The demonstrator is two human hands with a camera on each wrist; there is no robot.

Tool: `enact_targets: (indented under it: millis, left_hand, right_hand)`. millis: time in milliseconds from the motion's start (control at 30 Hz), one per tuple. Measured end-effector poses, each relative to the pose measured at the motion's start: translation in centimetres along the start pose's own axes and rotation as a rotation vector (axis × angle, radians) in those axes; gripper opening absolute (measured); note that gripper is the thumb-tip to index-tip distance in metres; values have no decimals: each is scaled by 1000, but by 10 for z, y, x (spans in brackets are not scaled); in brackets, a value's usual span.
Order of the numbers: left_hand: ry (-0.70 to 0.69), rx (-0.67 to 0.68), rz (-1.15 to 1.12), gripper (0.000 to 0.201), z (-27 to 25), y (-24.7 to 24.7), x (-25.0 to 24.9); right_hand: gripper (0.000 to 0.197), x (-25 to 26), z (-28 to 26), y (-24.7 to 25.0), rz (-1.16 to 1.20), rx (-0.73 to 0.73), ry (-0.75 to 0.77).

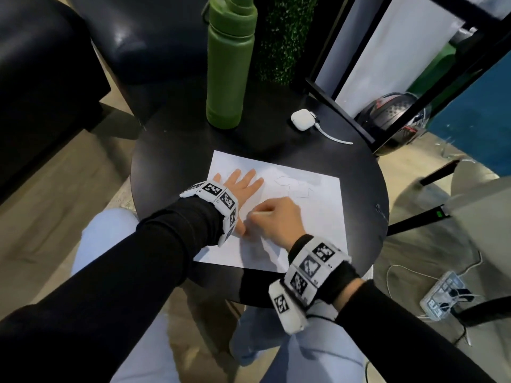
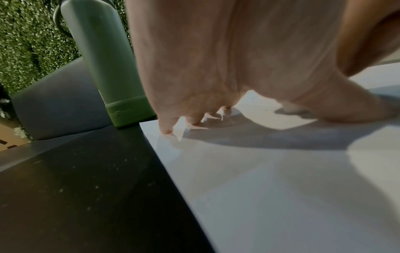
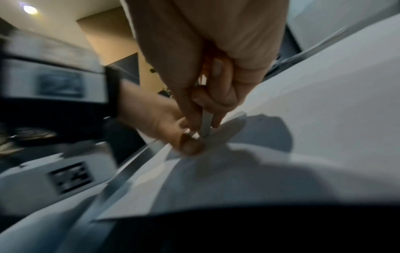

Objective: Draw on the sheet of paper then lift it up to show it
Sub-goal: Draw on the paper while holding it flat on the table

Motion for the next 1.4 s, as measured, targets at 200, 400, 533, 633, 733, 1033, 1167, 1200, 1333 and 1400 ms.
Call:
enact_targets:
  millis: [200, 400, 533, 633, 733, 1033, 1167, 1200, 1333, 1400]
  left_hand:
    - [-19, 5, 6, 125, -1, 2, 0]
    - [-3, -1, -2, 121, 3, -5, 3]
    - [-19, 9, 6, 124, 2, -1, 2]
    - [-24, 21, 0, 128, 2, -2, 2]
    - [-9, 11, 7, 123, 1, -2, 3]
    - [-42, 10, -60, 122, -9, 6, 1]
    - [-3, -81, -94, 130, -21, 10, 17]
    - [12, -73, -70, 134, -22, 8, 23]
    - [15, 55, 35, 140, -27, 5, 39]
    - [20, 108, 50, 139, -29, 5, 39]
  right_hand:
    - [14, 12, 21, 7, 5, -36, 22]
    - [12, 6, 1, -6, -2, 60, 38]
    - [11, 12, 14, 8, -19, 63, 43]
    - [12, 14, 18, 9, 1, -26, 28]
    - [13, 6, 0, 0, 34, 58, 40]
    - [12, -33, 25, 53, 346, -294, -117]
    - [24, -44, 17, 72, 1007, -394, -253]
    - [24, -43, 12, 73, 1120, -401, -281]
    - [32, -28, -13, 44, 1451, -230, -328]
    - [47, -16, -30, 14, 1494, 6, -353]
Point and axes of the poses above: each hand's wrist, its own z-axis towards the middle knuckle, its own y-axis out of the back of the hand, x = y × z, the point moved 1 cm from there along z, towards the middle knuckle, and after that the axes turned 10 degrees about z, right-handed, at the moved point
